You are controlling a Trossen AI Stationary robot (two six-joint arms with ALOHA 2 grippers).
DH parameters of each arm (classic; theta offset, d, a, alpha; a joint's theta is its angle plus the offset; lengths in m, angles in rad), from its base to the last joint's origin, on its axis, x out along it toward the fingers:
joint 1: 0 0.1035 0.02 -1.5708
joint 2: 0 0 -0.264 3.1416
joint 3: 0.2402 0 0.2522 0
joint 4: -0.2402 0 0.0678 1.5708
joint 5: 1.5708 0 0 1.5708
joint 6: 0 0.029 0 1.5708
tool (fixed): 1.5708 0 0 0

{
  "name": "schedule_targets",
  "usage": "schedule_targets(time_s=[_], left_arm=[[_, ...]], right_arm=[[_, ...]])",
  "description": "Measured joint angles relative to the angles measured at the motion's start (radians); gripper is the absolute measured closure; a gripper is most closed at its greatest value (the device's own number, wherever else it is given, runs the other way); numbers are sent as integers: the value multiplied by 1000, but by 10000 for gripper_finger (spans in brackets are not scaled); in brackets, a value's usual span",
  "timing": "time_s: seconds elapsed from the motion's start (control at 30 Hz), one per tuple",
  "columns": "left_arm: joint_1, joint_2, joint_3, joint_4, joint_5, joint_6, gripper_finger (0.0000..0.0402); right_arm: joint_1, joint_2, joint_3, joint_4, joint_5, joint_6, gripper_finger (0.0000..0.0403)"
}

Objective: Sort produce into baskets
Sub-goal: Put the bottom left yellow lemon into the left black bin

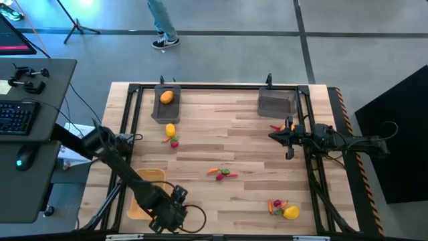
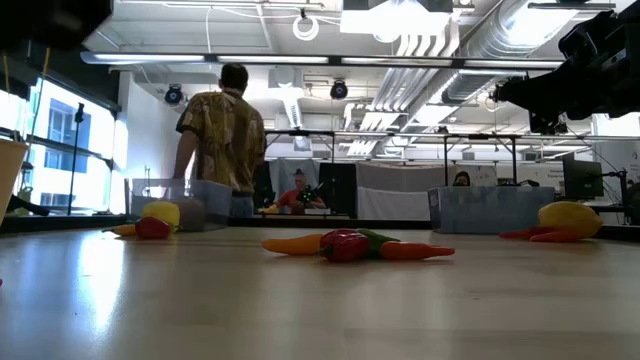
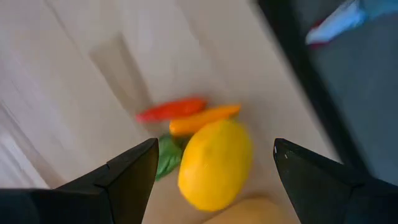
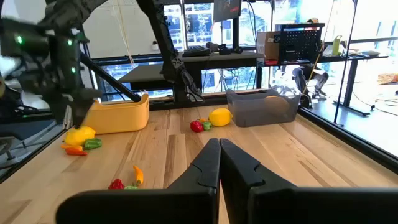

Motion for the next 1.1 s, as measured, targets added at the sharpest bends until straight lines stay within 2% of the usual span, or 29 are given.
schedule_targets(time_s=[0.13, 0.47, 0.97, 1.1], left_arm=[[3, 40, 0, -57, 10, 1, 96], [6, 53, 0, -43, -1, 4, 96], [4, 90, -1, -43, -12, 218, 97], [4, 90, -1, -44, -12, 238, 112]], right_arm=[[0, 0, 0, 0, 0, 0, 402], [0, 0, 0, 0, 0, 0, 402], [0, 0, 0, 0, 0, 0, 402], [0, 0, 0, 0, 0, 0, 402]])
